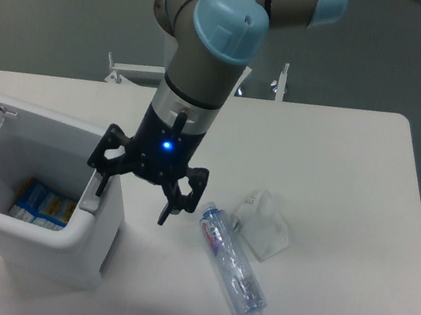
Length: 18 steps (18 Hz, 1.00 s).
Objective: Open the trash can
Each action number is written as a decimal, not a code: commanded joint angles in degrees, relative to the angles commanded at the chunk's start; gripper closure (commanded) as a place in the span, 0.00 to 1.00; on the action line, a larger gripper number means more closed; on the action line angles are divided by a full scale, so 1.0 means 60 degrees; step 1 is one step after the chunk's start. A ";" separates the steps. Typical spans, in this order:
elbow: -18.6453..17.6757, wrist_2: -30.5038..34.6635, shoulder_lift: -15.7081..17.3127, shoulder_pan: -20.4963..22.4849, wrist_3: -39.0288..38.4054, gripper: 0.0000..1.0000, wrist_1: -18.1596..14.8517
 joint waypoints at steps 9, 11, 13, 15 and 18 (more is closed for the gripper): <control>0.0015 0.0745 -0.0220 0.0746 0.0496 0.00 0.0000; -0.0101 0.0966 -0.0293 0.0937 0.0935 0.00 0.0015; -0.0204 0.1098 -0.0337 0.1098 0.1346 0.00 0.0015; -0.0219 0.1113 -0.0352 0.1288 0.1596 0.00 0.0015; -0.0526 0.1157 -0.0396 0.1596 0.2282 0.00 0.0029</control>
